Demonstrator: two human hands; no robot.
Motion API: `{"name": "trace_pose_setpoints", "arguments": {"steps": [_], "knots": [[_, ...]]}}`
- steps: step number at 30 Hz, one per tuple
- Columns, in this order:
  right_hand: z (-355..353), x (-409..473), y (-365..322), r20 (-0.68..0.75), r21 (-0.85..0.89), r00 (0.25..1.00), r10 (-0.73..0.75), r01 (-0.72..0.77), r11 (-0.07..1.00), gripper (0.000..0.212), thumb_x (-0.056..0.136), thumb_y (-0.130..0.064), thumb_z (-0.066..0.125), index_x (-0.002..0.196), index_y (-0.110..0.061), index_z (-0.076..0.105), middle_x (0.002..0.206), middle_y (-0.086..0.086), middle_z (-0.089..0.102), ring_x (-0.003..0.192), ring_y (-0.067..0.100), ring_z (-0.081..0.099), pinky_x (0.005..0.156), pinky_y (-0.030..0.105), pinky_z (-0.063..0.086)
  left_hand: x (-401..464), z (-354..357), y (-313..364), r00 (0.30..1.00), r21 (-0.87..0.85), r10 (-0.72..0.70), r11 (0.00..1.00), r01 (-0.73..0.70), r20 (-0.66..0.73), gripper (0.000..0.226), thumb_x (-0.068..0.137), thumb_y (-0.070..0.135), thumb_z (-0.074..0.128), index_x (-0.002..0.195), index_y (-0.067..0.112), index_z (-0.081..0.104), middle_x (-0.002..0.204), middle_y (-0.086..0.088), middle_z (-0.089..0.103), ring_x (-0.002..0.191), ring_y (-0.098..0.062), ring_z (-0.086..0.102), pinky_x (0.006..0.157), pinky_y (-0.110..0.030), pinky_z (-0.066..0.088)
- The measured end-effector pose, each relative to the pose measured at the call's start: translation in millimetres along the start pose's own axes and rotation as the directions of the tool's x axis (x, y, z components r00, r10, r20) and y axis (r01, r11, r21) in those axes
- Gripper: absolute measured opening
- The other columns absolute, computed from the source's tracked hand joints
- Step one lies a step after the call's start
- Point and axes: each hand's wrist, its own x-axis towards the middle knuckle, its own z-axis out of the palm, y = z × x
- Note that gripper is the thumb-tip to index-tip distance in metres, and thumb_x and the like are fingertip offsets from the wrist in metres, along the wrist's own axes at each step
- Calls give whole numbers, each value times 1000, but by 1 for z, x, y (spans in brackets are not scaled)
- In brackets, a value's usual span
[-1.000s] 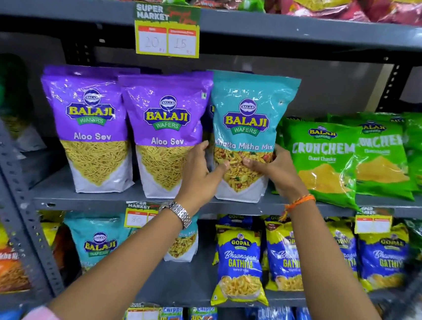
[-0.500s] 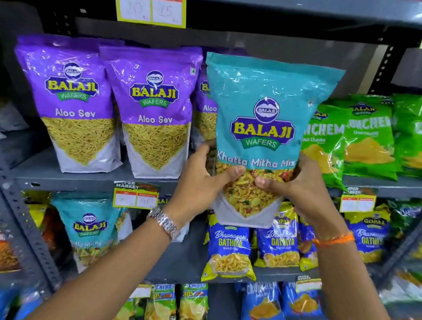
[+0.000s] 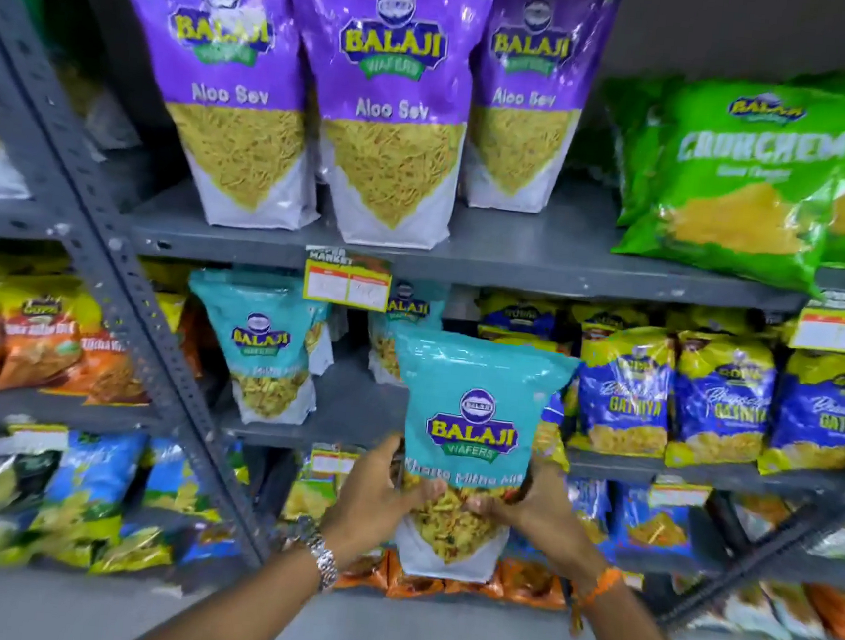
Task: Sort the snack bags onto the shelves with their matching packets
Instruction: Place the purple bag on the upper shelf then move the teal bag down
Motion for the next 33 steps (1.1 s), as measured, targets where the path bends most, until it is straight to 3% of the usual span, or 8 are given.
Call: {"name": "trace_pose_setpoints", "arguments": {"steps": [3,5,8,12,14,17,21,33], "knots": [[16,20,24,29,58,999,28,-29,998,103,36,-44,99,121,2,61,104,0,80,98,11,74,82,27,60,13,-5,-37,999,0,-30,1000,30,-14,51,71,49,87,117,43,65,120,10,78,115,-12,72,102,-53,56],[23,42,33,46,25,998,44,-45,999,100,36,-41,99,119,-1,63,104,1,79,97,12,73,86,33,61,28,-12,-47,999,-7,-33,999,33,-19,50,74,40,87,118,37,65,120,8,78,115,-13,73,103,-53,56],[28,82,29,64,-38,997,42,-39,998,82,46,-21,96,120,-5,65,115,11,76,107,24,72,99,51,56,61,-25,-47,997,-4,10,1000,-10,-74,58,69,53,86,119,33,66,122,1,77,116,-19,73,101,-57,56],[37,136,12,60,-92,998,-12,18,996,70,62,5,88,126,0,60,122,17,71,105,24,70,99,44,54,104,-43,-37,989,13,43,999,-41,-139,55,73,41,83,123,28,63,127,-3,73,123,-26,67,105,-56,53],[43,159,3,60,-85,998,-29,34,996,71,64,10,84,129,1,58,125,18,69,111,26,67,98,40,55,121,-50,-30,988,15,30,999,-28,-153,48,83,22,81,125,23,59,125,-3,69,122,-25,64,108,-54,52],[52,187,1,82,-77,995,-61,68,995,74,63,11,84,131,4,54,128,20,66,112,26,66,93,33,58,145,-59,-31,985,21,-1,1000,5,-173,53,88,5,74,136,8,53,132,-8,65,124,-24,61,110,-53,50],[58,209,8,54,-79,997,-54,58,995,79,60,5,89,131,1,54,128,21,67,117,30,66,100,46,54,163,-66,-36,985,50,-5,999,13,-174,58,89,3,73,141,4,48,135,-8,62,125,-19,56,113,-43,46],[67,231,44,27,-112,999,-27,29,993,78,57,0,92,127,-7,58,122,13,72,113,26,68,99,49,55,184,-71,-79,988,67,-54,996,64,-141,62,87,6,76,142,13,49,137,-7,65,128,-22,59,115,-51,47]]}}
